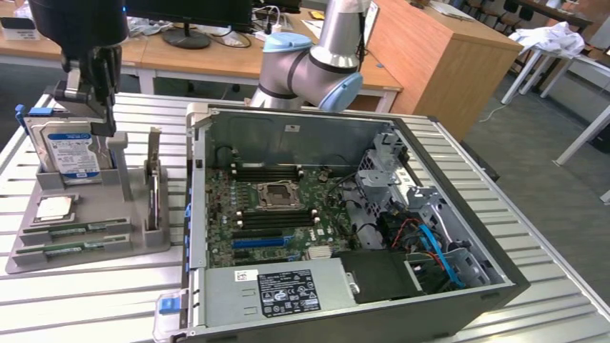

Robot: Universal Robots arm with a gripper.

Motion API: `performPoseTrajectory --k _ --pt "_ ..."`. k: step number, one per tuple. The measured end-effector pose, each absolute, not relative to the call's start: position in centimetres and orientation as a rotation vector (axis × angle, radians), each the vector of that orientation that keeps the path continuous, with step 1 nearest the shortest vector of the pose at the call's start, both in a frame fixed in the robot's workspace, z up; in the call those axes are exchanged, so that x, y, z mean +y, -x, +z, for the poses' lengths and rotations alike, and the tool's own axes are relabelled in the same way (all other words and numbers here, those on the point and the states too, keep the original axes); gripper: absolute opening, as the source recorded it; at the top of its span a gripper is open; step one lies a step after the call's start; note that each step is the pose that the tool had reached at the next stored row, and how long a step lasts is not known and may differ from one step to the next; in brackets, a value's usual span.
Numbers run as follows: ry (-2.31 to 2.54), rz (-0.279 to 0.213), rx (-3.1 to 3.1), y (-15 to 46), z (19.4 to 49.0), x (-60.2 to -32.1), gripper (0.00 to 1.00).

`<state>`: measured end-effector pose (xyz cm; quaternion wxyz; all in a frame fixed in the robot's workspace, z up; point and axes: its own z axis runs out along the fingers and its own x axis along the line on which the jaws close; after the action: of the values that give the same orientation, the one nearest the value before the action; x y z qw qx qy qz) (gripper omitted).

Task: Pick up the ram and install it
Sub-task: 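Pick up the ram and move it above insertion slot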

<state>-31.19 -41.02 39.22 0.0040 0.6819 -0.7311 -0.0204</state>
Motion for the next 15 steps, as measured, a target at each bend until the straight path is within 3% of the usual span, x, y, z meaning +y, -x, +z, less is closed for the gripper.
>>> performPoseTrajectory --k 15 --pt "-2.213 -0.063 -2.216 31.19 39.19 -41.02 0.10"
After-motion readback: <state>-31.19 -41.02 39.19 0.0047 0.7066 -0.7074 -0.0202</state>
